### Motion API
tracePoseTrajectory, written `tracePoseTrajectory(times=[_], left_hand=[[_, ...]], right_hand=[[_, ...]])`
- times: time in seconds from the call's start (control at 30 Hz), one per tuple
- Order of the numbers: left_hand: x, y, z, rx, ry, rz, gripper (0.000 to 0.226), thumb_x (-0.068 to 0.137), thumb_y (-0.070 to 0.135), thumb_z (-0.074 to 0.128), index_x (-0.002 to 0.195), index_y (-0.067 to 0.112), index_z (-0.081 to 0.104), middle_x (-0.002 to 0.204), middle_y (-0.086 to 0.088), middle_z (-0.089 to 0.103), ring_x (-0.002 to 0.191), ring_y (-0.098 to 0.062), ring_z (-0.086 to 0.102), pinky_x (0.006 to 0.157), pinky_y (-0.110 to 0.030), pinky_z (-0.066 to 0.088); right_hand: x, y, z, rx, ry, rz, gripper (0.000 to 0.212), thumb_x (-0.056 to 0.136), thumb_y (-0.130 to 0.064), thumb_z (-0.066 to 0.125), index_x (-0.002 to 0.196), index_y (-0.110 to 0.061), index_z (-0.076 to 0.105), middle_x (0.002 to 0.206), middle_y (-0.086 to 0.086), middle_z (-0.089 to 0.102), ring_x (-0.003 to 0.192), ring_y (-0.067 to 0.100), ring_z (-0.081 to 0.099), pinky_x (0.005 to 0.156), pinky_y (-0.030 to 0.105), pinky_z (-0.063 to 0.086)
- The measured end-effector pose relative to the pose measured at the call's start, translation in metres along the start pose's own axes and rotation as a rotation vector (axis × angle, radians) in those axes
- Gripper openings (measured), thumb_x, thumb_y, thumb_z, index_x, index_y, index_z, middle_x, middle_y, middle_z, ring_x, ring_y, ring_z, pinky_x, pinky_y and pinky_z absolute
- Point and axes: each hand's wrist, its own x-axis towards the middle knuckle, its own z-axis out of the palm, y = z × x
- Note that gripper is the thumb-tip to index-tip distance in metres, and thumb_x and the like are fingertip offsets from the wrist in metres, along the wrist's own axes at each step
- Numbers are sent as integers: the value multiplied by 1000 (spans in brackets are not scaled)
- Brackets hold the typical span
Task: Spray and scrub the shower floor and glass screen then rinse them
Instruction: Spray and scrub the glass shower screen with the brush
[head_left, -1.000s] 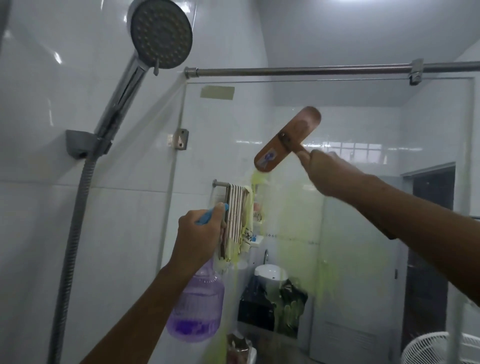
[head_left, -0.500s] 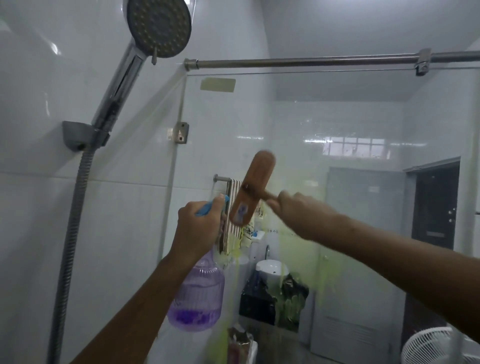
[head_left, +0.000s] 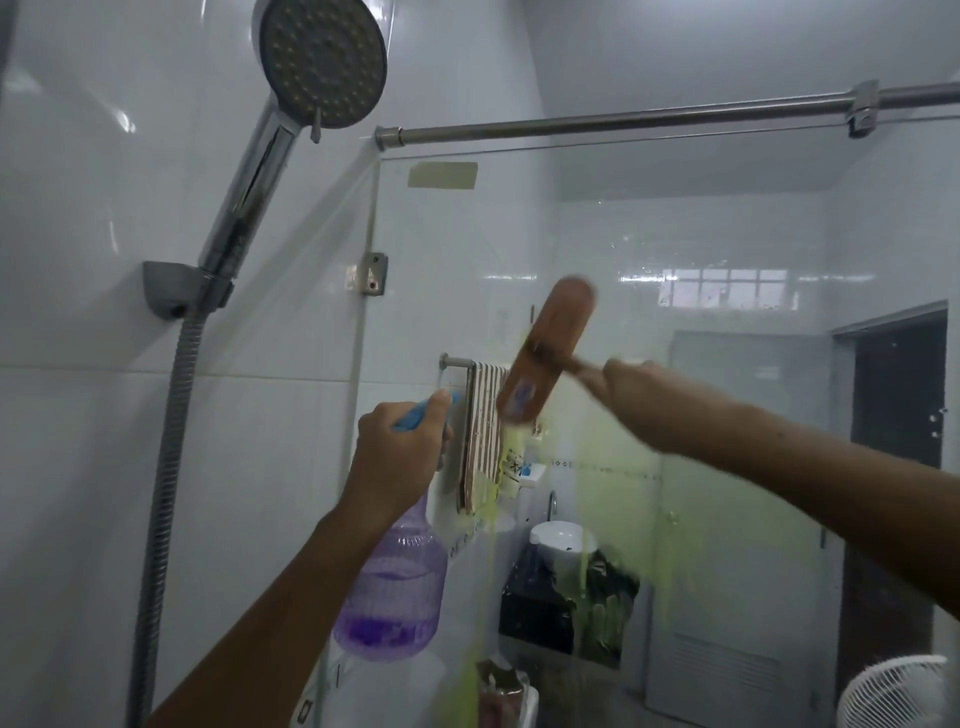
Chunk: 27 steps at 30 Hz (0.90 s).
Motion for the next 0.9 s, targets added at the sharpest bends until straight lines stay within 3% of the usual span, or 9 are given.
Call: tracePoseTrajectory(times=[0.07,0.17,0.27,0.37,0.47,0.6,0.67,0.77,0.9], left_hand=[[0,5,3,13,-71,-6,46,99,39,55,63,13,67,63,-7,69,51,-13,65,57,-29,57],[3,15,12,-17,-117,-15,51,98,41,57,65,4,69,61,-14,67,50,-26,61,59,-40,57],[9,21,22,-90,-100,-35,61,97,43,58,77,-14,64,70,-32,62,53,-27,55,57,-40,52],[15,22,30,-79,-84,-14,62,97,46,57,79,-13,63,73,-32,62,54,-24,56,55,-44,55],[18,23,34,-44,-72,12,51,98,44,56,74,0,67,71,-21,68,48,-7,59,51,-22,53],[20,23,38,-89,-58,23,57,96,47,56,81,-8,66,73,-27,66,56,-30,62,58,-47,58],[22,22,41,-71,-37,56,60,95,49,56,80,-7,66,72,-27,66,60,-39,64,59,-49,57],[26,21,43,-39,-33,86,57,97,47,55,79,-6,66,73,-25,68,64,-39,66,58,-44,57],[29,19,44,-57,-17,80,60,96,48,55,78,-8,65,72,-26,66,63,-42,64,58,-50,56]], right_hand=[[15,20,-24,151,100,142,53,104,-50,18,120,-12,51,79,3,52,68,25,60,50,27,47],[23,31,-48,309,110,351,56,101,-61,18,110,-14,48,86,6,55,71,25,63,49,32,52],[21,33,-50,279,86,358,55,100,-63,18,108,-15,44,91,7,56,70,25,64,43,31,53],[18,33,-49,376,92,361,51,102,-57,24,102,-11,47,86,9,57,61,22,59,40,26,47],[11,22,-48,624,94,422,43,104,-48,33,100,-10,51,78,8,52,56,19,49,42,25,44],[3,6,-42,909,73,456,36,102,-39,38,105,-6,54,75,9,49,54,18,46,44,26,44],[2,-1,-36,947,83,454,35,104,-38,37,106,-7,54,75,10,49,53,18,47,44,26,45],[3,-9,-28,958,122,447,35,105,-40,35,106,-10,52,74,9,49,53,18,47,42,25,45],[7,-13,-21,966,154,451,36,106,-43,33,105,-12,50,74,9,50,54,18,48,43,26,48]])
